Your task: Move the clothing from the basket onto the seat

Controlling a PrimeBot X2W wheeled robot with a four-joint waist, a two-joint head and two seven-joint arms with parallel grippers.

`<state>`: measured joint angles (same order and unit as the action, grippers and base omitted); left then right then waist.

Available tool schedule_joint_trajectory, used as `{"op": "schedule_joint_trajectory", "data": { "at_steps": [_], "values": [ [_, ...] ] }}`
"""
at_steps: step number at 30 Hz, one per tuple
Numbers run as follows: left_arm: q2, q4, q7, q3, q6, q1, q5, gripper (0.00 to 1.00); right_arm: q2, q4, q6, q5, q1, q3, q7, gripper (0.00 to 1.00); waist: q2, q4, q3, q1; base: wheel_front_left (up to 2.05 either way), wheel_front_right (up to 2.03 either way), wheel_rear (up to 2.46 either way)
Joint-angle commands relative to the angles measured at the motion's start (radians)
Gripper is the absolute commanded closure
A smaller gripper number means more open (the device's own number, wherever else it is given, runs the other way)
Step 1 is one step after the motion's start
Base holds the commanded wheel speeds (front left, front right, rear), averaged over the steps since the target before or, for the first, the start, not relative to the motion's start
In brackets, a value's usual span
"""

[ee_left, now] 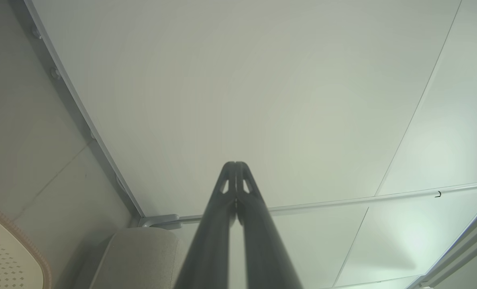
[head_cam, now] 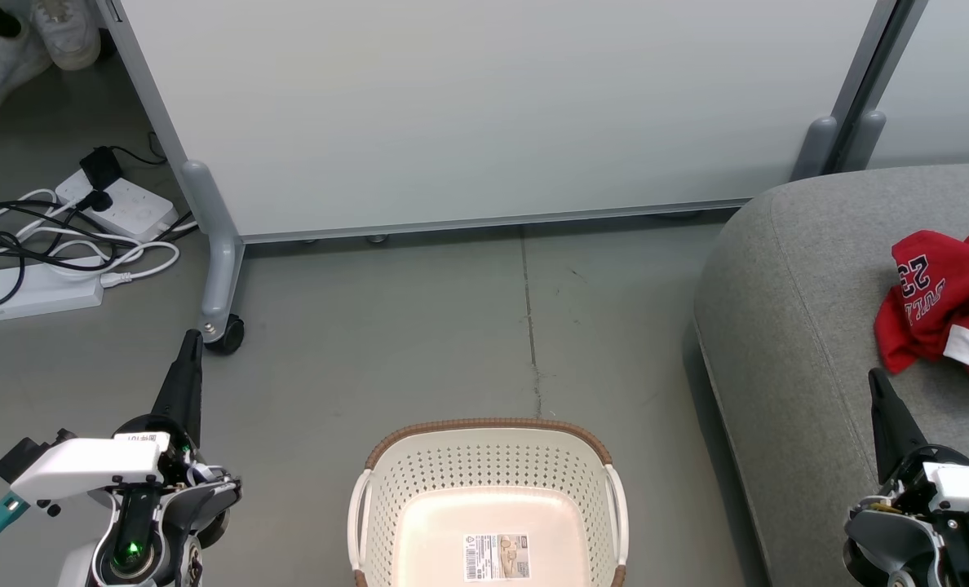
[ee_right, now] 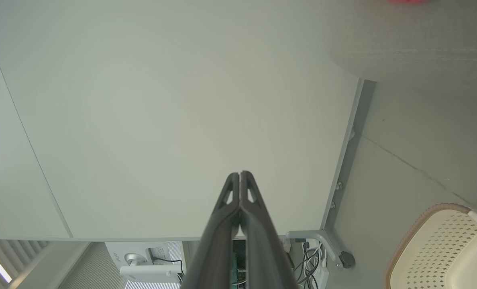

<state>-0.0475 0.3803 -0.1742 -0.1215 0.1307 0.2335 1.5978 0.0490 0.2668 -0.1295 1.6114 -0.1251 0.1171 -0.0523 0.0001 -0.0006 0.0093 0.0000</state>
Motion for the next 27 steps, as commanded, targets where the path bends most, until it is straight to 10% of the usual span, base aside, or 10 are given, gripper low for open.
{"op": "schedule_joint_trajectory", "data": {
  "at_steps": [1,27],
  "values": [
    [-0.003,-0.001,-0.001,-0.005,0.004,0.016,-0.002,1.00,0.004,0.001,-0.002,-0.003,-0.010,0.002,-0.002,1.00,-0.0001,0.000,0.000,0.0000,0.00,0.00,0.00],
    [-0.003,-0.001,-0.001,-0.005,0.004,0.016,-0.002,1.00,0.003,0.001,-0.002,-0.003,-0.010,0.002,-0.002,1.00,-0.0001,0.000,0.000,0.0000,0.00,0.00,0.00]
  ]
}}
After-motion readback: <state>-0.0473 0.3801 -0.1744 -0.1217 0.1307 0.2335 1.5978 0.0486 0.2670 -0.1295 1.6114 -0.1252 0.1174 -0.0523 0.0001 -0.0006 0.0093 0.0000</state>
